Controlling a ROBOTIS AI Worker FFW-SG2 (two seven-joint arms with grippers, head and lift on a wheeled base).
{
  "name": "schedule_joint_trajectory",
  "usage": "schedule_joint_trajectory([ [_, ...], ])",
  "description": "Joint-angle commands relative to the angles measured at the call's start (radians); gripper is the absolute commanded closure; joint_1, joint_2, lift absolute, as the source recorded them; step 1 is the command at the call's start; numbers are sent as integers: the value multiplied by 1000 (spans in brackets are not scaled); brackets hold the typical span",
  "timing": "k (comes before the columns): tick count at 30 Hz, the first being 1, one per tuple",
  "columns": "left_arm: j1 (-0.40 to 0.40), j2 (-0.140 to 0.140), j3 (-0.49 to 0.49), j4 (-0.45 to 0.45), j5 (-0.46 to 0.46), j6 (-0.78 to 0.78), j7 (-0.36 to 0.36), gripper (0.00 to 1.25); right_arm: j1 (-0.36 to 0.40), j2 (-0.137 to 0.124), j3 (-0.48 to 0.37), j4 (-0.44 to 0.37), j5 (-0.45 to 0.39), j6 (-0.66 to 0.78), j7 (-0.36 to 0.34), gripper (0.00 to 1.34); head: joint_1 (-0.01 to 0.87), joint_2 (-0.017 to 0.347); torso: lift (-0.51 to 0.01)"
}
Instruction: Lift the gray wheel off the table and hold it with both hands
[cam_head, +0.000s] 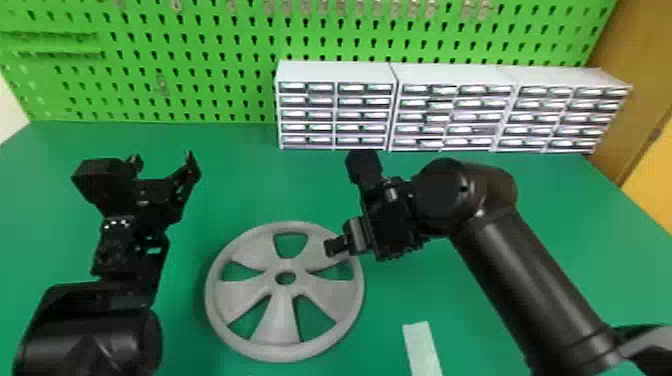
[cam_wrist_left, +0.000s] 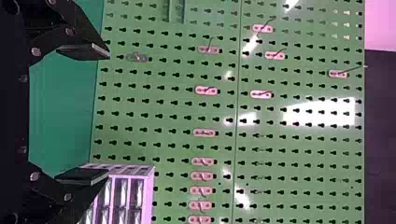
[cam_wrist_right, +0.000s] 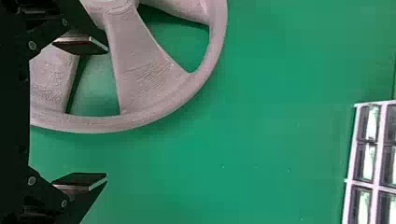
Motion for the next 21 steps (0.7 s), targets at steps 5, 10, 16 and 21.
schedule_joint_trajectory([
  [5,0,2,0,-2,2,0,0,369,-8,10,30,75,17,-56,2,318,711,15,-98],
  [10,0,2,0,-3,2,0,0,369,-9,13,46,107,31,-82,2,320,711,15,-98],
  [16,0,2,0,-3,3,0,0,369,-16,16,67,138,57,-105,2,321,711,15,-98],
  [21,0,2,0,-5,3,0,1,369,-20,18,81,158,72,-128,2,343,711,15,-98],
])
